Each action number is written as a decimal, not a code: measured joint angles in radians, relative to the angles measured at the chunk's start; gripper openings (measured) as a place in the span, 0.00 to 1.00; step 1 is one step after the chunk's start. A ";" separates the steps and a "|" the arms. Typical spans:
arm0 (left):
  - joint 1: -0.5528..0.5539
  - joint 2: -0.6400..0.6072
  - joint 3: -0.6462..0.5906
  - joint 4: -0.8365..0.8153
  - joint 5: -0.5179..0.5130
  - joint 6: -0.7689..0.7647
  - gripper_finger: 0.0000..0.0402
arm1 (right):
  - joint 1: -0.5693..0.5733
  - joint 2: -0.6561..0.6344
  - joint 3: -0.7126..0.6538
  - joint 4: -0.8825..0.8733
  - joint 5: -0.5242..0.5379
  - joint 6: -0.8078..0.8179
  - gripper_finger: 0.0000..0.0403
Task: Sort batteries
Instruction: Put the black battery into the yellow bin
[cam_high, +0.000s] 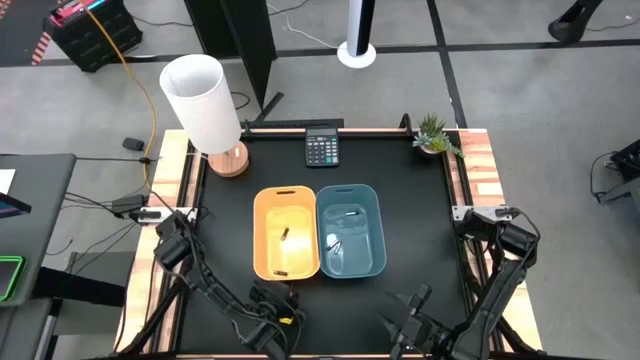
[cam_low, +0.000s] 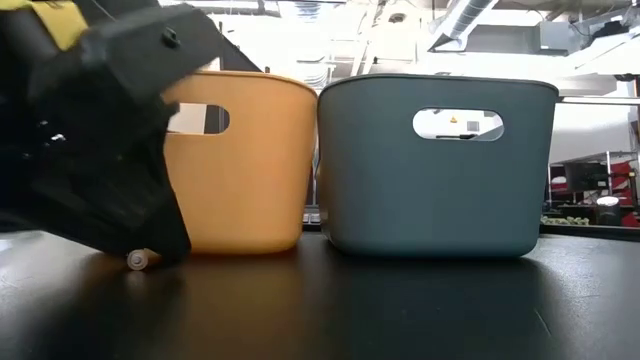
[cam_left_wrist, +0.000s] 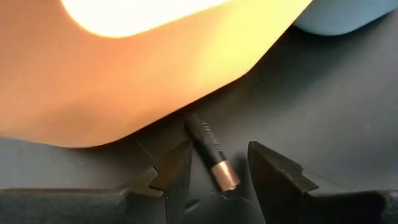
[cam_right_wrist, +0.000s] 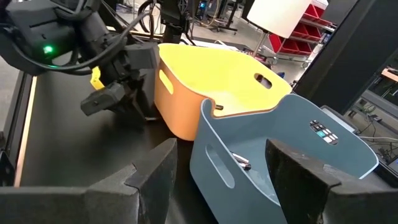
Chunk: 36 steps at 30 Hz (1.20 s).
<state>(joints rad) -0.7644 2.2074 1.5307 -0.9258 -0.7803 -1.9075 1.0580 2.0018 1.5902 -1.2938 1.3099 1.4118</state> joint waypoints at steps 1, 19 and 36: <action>0.007 0.000 0.000 -0.001 0.012 0.008 0.39 | 0.000 0.000 0.000 0.000 0.000 -0.001 0.65; 0.007 -0.003 -0.015 -0.006 0.093 0.063 0.21 | 0.000 0.000 0.000 0.000 0.000 -0.006 0.65; -0.067 0.004 0.071 -0.053 0.206 0.132 0.05 | 0.005 0.000 0.000 -0.003 0.000 -0.007 0.65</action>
<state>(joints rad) -0.8313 2.2111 1.6017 -0.9790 -0.5742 -1.7757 1.0626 2.0018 1.5902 -1.2965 1.3098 1.4044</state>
